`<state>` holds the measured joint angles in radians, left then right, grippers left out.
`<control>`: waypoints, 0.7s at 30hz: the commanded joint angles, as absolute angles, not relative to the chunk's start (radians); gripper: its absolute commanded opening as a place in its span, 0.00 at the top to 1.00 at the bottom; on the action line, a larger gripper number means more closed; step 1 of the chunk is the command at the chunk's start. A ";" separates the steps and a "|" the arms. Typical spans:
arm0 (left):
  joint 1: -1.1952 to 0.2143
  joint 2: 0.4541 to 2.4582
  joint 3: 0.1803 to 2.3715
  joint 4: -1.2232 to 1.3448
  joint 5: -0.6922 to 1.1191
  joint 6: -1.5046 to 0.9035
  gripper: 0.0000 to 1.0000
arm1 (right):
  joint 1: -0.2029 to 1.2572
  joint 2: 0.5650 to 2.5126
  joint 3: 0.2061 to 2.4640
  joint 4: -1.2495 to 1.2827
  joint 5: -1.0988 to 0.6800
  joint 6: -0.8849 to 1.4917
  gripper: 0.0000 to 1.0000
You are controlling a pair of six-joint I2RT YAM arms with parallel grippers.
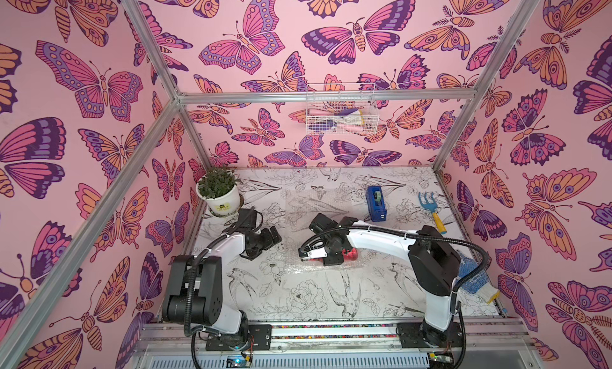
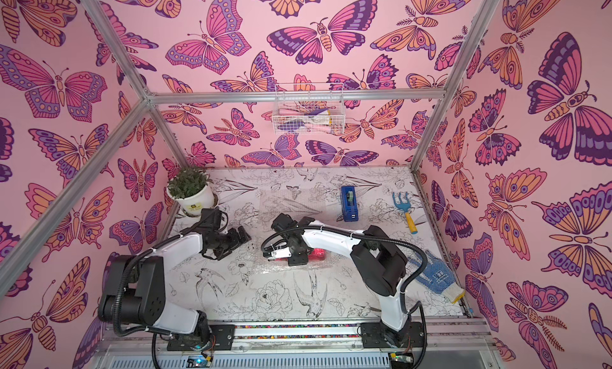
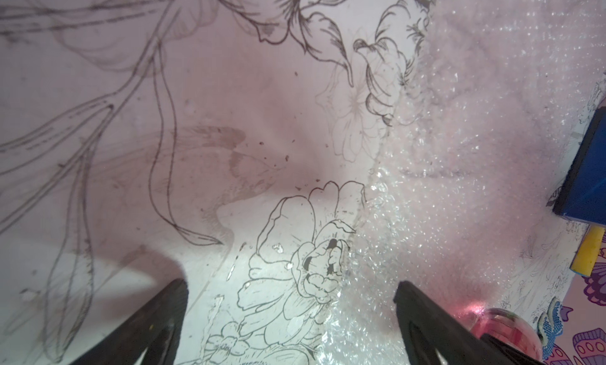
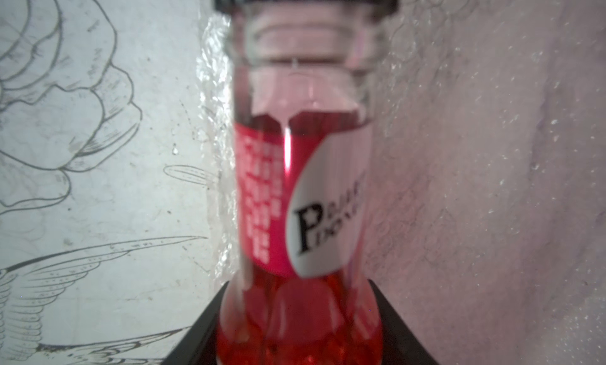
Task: Wrap wine bottles in bubble wrap
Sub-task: Place the wine bottle on the bubble wrap.
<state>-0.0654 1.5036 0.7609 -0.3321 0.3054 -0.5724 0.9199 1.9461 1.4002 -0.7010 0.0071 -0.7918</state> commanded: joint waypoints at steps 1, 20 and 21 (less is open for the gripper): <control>-0.060 1.482 0.784 -0.380 0.291 -0.555 0.00 | 0.927 1.967 1.452 -0.742 -0.037 -0.754 0.73; -0.054 1.362 0.858 -0.457 0.233 -0.474 0.00 | 0.873 1.953 1.452 -0.712 -0.147 -0.698 0.36; -0.054 1.364 0.861 -0.457 0.236 -0.474 0.00 | 0.871 1.952 1.452 -0.713 -0.150 -0.699 0.35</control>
<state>-0.0582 1.3651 0.8444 -0.4229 0.2413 -0.4858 0.8803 1.9766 1.4399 -0.7113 -0.1249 -0.7109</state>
